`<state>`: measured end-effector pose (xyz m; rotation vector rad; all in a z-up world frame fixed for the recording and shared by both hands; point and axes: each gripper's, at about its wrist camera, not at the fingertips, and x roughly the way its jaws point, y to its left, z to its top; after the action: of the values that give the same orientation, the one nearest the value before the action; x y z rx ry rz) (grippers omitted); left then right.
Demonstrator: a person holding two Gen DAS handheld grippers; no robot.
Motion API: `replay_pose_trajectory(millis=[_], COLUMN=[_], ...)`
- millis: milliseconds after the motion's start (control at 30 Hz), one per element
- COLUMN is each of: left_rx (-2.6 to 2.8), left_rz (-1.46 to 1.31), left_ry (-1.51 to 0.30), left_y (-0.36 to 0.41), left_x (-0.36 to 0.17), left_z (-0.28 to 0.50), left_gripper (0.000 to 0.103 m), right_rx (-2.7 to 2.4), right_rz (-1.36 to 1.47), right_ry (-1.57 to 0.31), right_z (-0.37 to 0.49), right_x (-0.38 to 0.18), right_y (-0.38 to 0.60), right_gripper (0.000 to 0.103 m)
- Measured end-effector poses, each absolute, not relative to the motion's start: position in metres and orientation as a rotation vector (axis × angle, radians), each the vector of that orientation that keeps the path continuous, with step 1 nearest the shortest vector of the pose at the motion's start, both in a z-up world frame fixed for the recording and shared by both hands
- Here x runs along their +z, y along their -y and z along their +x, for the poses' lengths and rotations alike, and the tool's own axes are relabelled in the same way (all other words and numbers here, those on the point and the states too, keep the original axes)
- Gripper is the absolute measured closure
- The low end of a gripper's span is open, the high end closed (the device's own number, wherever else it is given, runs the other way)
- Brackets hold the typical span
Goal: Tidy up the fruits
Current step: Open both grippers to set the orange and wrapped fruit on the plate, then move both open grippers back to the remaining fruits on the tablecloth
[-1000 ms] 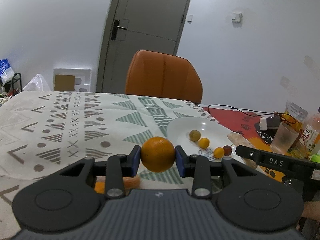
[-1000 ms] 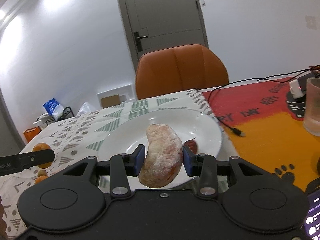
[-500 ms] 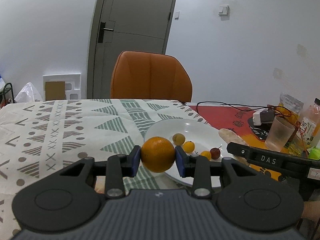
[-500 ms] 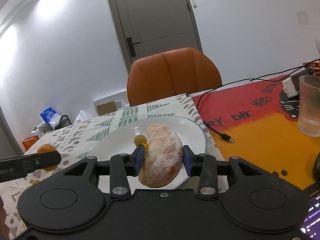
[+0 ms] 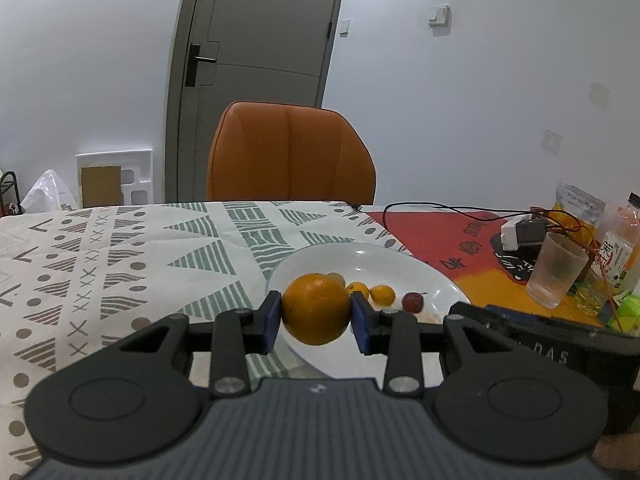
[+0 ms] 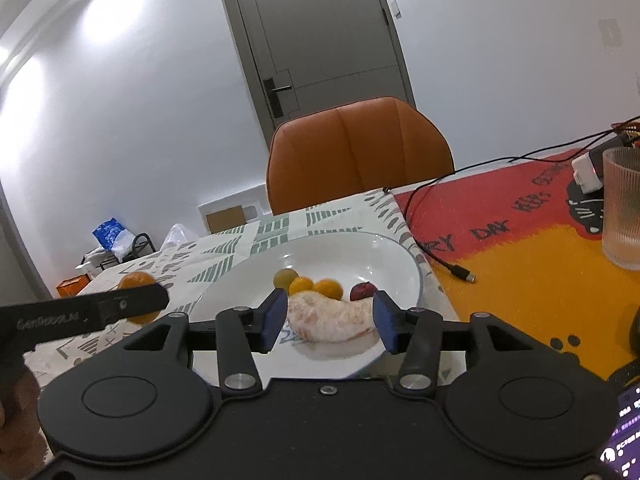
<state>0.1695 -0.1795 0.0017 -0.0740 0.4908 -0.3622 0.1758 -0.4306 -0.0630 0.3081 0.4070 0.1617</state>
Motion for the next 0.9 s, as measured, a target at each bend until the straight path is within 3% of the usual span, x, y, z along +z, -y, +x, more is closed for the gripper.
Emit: replay_pose_trajectory(millis=[233,333,667,900], left_rx=[-0.387,-0.383,-0.311,-0.240], left_rz=[-0.083,-0.085,-0.105,-0.114], left_ry=[-0.485,-0.478,-0.478,-0.474], left_y=[0.184,0.182,0.153,0.126], left_x=[0.005,0.007,0.009,0.011], left_z=[0.170,0.167,0.158,0.149], left_gripper=[0.067,0.062,0.028,0.020], right_rx=[0.157,0.157,0.177,0.205], right_rz=[0.320,0.325,0.312,0.293], right_ry=[-0.418,-0.430,-0.437,-0.430], right_z=[0.171,0.170,0.168,0.164], right_x=[-0.066,-0.068,-0.068,-0.063], right_y=[0.432,0.431,0.417,0.401], right_gripper=[0.055,0.054,0.045,0.032])
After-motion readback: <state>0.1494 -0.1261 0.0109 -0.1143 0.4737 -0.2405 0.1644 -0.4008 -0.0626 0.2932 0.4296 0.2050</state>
